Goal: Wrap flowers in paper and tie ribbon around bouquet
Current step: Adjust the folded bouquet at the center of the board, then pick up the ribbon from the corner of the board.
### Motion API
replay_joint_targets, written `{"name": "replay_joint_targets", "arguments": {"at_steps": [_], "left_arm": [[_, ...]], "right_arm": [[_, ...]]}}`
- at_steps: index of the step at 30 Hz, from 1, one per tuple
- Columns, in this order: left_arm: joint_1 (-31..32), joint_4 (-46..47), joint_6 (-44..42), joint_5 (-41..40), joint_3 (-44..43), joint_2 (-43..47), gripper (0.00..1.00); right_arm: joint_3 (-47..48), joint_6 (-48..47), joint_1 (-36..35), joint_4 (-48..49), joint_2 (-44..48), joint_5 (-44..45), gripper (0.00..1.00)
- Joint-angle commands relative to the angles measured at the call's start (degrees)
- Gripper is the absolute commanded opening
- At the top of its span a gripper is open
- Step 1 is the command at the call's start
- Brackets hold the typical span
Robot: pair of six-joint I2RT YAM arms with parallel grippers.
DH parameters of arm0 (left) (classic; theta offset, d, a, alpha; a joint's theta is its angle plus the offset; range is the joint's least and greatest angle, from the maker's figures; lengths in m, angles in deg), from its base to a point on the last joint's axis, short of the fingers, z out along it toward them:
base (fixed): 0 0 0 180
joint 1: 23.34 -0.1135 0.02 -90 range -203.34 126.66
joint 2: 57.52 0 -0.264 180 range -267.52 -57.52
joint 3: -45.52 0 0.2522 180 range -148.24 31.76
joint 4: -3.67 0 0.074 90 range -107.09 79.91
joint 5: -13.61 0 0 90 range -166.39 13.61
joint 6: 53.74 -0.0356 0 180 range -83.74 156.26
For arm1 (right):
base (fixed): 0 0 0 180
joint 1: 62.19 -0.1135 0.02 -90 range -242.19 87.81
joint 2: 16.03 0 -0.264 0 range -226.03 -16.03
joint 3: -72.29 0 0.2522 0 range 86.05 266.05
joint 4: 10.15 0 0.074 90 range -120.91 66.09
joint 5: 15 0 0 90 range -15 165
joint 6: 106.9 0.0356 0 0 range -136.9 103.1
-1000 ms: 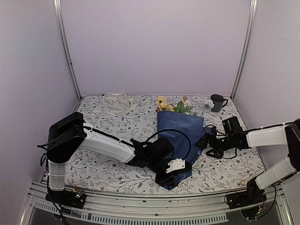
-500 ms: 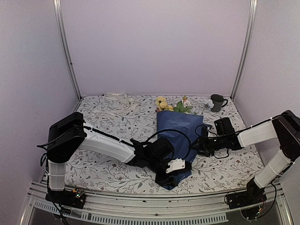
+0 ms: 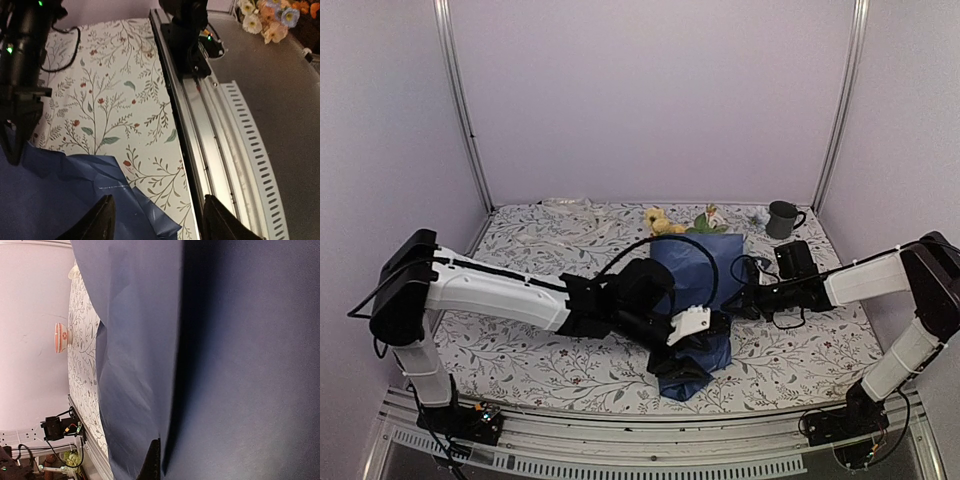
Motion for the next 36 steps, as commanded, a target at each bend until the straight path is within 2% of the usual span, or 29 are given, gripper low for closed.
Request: {"name": "replay_joint_targets", "arguments": {"at_steps": [1,3,6,9,12,16,24,31,36], "left_arm": [[-4.9,5.4,5.2,4.3,3.5,7.7,0.61],[-8.6,5.7,8.6,3.1,4.2,9.1,0.6],[-13.0,1.9,12.3,-0.7,3.1,8.0,0.54],[-13.5,-1.9,11.5,-2.9,2.4,6.4,0.51],[-15.4,-2.0,13.6,-9.5,3.4,6.5,0.53],[-24.7,-2.2,19.9,-16.0,2.7,5.9,0.58],[-42.6,-14.6,21.0,-26.6,-14.7,-12.7,0.65],[-53.6,-20.4,20.8,-24.1,-25.3,-21.0,0.67],[-58.1,-19.7,22.4,-19.1,-28.0,-22.7,0.67]], "right_arm": [[4.0,-5.3,0.4,-4.3,-2.0,-0.2,0.0],[5.2,-7.0,0.3,-6.6,-2.3,0.6,0.0],[6.0,-8.1,0.3,-7.7,-2.3,0.9,0.0],[6.9,-8.5,0.3,-8.5,-2.7,0.7,0.0],[8.4,-9.9,0.4,-10.4,-3.5,1.6,0.0],[9.7,-11.4,0.4,-13.0,-3.5,2.4,0.0],[9.3,-11.8,0.4,-13.6,-3.2,2.3,0.0],[9.7,-11.7,0.4,-13.9,-3.5,2.3,0.0],[9.6,-11.4,0.3,-14.1,-4.5,2.4,0.0]]}}
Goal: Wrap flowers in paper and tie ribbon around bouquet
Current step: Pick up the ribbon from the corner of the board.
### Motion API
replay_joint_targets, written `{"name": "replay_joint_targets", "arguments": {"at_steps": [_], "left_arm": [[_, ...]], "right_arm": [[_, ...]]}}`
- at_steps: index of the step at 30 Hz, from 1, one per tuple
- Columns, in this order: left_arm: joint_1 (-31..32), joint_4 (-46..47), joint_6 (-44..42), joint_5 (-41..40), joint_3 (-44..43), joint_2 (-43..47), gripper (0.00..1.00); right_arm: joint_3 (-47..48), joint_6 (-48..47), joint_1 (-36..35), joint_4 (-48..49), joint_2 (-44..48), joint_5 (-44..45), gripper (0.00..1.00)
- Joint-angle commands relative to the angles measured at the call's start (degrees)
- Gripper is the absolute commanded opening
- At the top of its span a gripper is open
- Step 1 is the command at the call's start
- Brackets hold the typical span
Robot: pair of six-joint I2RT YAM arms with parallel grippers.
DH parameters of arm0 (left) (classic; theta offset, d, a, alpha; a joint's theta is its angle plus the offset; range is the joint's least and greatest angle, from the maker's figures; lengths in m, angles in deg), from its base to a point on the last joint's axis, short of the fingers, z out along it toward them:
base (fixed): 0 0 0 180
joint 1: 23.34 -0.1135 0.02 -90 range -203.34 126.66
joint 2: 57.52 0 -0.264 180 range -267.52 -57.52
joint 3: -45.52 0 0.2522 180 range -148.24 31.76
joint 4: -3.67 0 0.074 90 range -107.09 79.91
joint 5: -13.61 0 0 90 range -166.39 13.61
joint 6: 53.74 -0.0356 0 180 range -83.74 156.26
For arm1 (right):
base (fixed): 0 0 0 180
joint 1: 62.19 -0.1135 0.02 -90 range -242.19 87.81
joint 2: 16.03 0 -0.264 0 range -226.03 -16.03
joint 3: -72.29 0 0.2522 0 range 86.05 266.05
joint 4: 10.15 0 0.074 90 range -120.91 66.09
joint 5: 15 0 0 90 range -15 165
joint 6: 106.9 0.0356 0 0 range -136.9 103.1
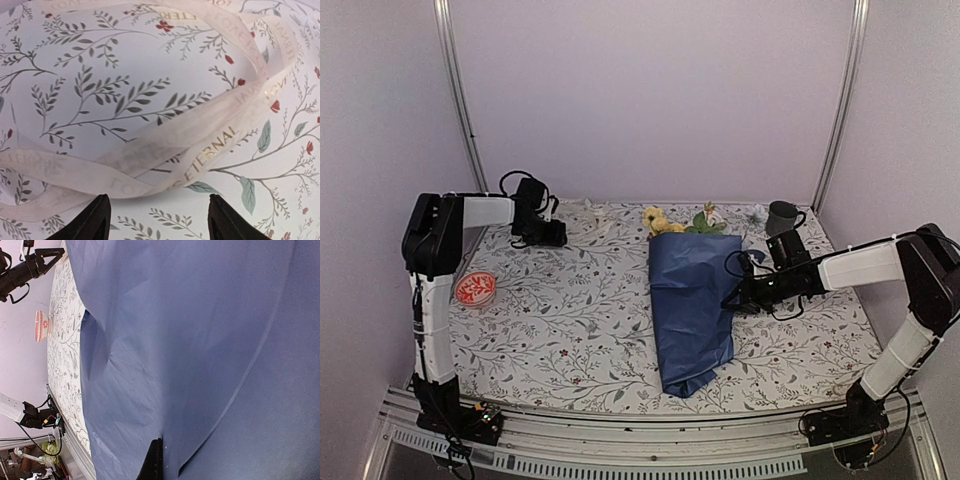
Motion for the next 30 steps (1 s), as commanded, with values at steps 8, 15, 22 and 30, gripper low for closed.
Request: {"name": "replay_joint_targets", "arguments": {"at_steps": [8,15,22,30], "left_arm": [[-7.3,1.5,5.6,-7.2,-2.3,3.5,0.65],[-11.3,-0.7,8.8,-7.3,-2.6,0.3,0.65],[-12.7,-2.2,8.4,-4.7,-7.5,-4.7,0.64],[-12.8,-2.8,6.7,-3.6,-7.1,-5.7,0.48]], "right_arm": [[1.1,-0.2,0.2,-1.4,-1.0,1.2,0.0],[1.5,0.0,0.2,-1.1,-1.8,1.2,0.0],[1.3,-0.2,0.2,-1.2,-2.5,1.2,0.0],[1.6,-0.2,0.2,-1.5,-2.2,1.5,0.0]]}}
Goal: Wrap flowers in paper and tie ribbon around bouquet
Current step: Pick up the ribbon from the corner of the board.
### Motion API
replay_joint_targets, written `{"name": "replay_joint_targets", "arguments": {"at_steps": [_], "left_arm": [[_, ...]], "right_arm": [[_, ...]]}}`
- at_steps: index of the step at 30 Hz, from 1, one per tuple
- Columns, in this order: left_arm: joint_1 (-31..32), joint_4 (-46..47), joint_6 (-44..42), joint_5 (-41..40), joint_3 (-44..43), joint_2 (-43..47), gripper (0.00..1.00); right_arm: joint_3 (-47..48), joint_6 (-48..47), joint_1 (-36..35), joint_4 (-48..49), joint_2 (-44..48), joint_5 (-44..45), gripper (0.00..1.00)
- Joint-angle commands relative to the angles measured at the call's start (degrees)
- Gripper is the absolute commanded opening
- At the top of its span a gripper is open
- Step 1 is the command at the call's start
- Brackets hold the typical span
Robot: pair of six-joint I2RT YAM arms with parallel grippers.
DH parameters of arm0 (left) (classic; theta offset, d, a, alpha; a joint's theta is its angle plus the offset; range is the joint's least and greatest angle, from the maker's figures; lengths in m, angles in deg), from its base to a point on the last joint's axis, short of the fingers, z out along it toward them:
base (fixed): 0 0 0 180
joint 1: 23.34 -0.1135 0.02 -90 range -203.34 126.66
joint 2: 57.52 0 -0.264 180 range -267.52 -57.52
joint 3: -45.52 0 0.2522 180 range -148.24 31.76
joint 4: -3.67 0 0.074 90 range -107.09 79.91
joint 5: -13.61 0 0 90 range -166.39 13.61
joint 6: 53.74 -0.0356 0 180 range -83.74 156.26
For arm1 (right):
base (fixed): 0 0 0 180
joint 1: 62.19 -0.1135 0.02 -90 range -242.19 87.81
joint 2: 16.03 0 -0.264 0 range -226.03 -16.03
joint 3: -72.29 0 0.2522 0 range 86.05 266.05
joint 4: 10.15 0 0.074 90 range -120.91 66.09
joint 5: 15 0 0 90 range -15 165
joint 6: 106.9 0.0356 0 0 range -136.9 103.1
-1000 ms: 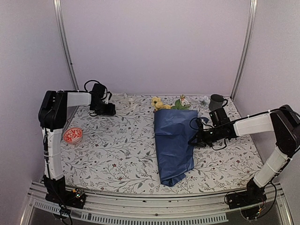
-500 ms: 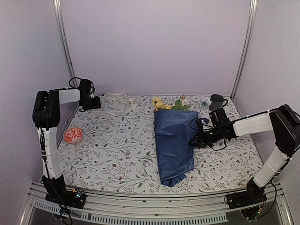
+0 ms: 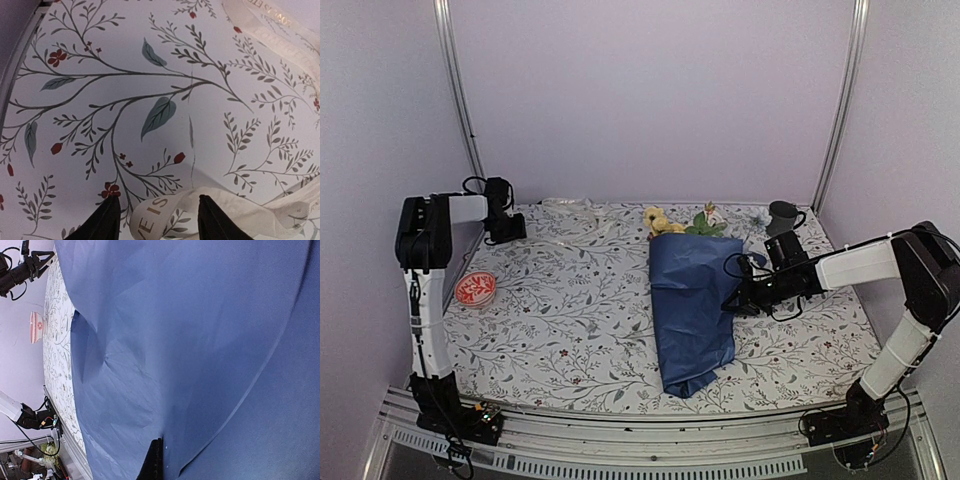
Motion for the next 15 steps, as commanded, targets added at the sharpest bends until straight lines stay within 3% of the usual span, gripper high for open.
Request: {"name": "replay_joint_targets", "arguments": {"at_steps": [1,2,4,9,15], "left_arm": [[-0.1,-0.8,-1.3,1.6,0.5,-0.2,0.43],[-0.1,-0.8,-1.6,2.3,0.7,-0.3,0.35],[0.0,-0.6,-1.4,3.7,1.7,0.3,0.01],[3.5,4.8,-5.0,4.2,8.0,10.7,0.0],[15.3,11.9,-15.6,-0.3,14.5,38.9,0.0]], "right_arm": [[1.2,-0.2,0.2,-0.9,-0.6,0.9,0.0],[1.3,-0.2,0.2,-0.8,-0.6,0.8,0.0],[1.5,-0.2,0.1,-0.8,-0.8,0.7,0.0],[1.7,-0.1,0.2,-1.1,-1.0,0.7,0.0],[2.0,-0.2,0.1,-1.8,-1.2,1.1,0.0]]}}
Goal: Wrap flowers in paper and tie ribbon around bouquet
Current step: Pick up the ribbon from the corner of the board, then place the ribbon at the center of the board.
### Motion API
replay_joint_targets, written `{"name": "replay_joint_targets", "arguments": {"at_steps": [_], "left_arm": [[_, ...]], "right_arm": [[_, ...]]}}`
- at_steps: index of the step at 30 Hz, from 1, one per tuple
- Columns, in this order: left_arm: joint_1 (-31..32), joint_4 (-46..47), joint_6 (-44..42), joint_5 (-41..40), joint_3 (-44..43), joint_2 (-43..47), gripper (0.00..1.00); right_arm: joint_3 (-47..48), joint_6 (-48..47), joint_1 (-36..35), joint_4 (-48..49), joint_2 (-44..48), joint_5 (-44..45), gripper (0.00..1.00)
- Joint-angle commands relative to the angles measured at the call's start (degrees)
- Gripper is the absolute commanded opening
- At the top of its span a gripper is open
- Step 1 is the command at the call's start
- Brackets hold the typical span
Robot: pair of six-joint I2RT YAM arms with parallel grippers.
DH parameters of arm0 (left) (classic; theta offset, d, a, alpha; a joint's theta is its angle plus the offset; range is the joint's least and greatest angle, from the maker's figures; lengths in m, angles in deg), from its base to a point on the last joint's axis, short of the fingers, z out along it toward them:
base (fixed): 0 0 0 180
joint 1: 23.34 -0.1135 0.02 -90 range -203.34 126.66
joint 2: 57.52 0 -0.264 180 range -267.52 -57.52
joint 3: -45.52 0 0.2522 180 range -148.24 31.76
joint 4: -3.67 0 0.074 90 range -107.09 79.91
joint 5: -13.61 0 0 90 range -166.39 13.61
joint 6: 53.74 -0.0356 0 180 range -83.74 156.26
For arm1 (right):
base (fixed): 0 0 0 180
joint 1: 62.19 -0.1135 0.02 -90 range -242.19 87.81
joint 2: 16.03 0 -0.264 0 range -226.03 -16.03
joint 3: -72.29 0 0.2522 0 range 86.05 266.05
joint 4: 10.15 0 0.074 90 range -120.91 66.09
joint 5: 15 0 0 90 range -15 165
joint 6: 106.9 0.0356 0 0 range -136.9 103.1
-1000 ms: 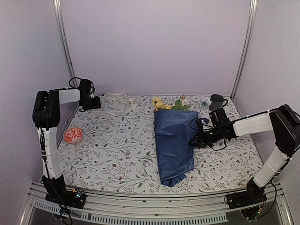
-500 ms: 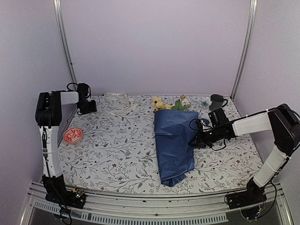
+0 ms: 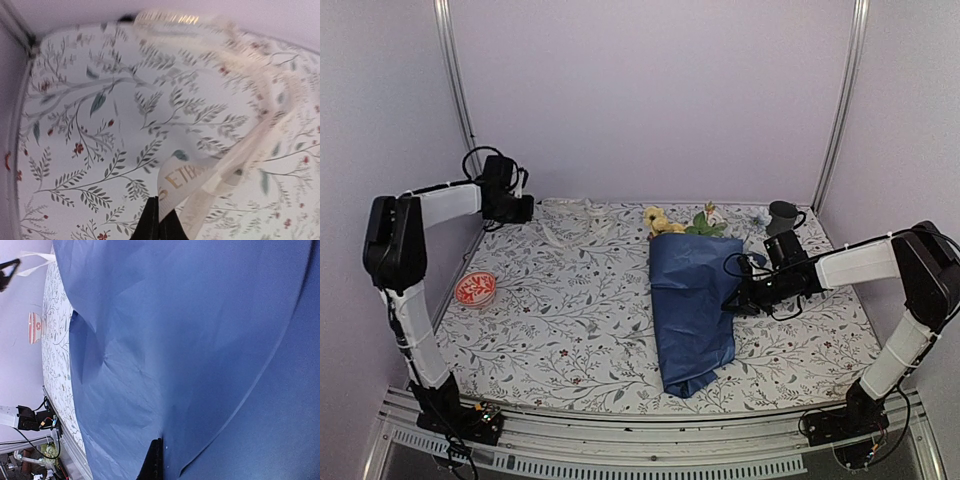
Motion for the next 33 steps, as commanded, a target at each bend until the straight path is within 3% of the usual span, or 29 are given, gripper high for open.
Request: {"name": "replay_joint_targets", "arguments": {"at_steps": [1,4,8,17,23,26,29,33], "left_arm": [[10.9,11.3,-10.5,-2.5,1.0,24.2,0.0],[17.0,16.9,-15.2,-1.8,2.4,35.8,0.0],[22.3,21.4,-17.6,7.4,6.9,47.0,0.0],[30.2,21.7,-18.8,27.4,19.6,56.8,0.0],[35.9,22.4,-19.1,40.7,25.1,53.1,0.0],[39.8,21.7,-17.7,43.1,25.6,47.3,0.0],[45.5,20.7,-17.4,43.6,21.7,40.7,0.0],[54.7,14.6,-24.7,41.8,12.4,34.5,0.0]], "right_arm": [[1.5,-0.2,0.2,-0.8,-1.3,0.7,0.0],[1.9,-0.3,0.1,-0.8,-1.4,0.7,0.0],[2.9,-0.4,0.2,-1.0,-2.1,0.5,0.0],[3.6,-0.2,0.2,-2.0,-2.2,0.5,0.0],[4.9,-0.3,0.2,-3.0,-2.8,0.9,0.0],[5.7,-0.5,0.2,-3.7,-3.1,1.3,0.0],[6.2,-0.8,0.2,-4.5,-3.5,1.7,0.0],[6.5,-1.1,0.2,-5.3,-3.5,2.0,0.0]]}}
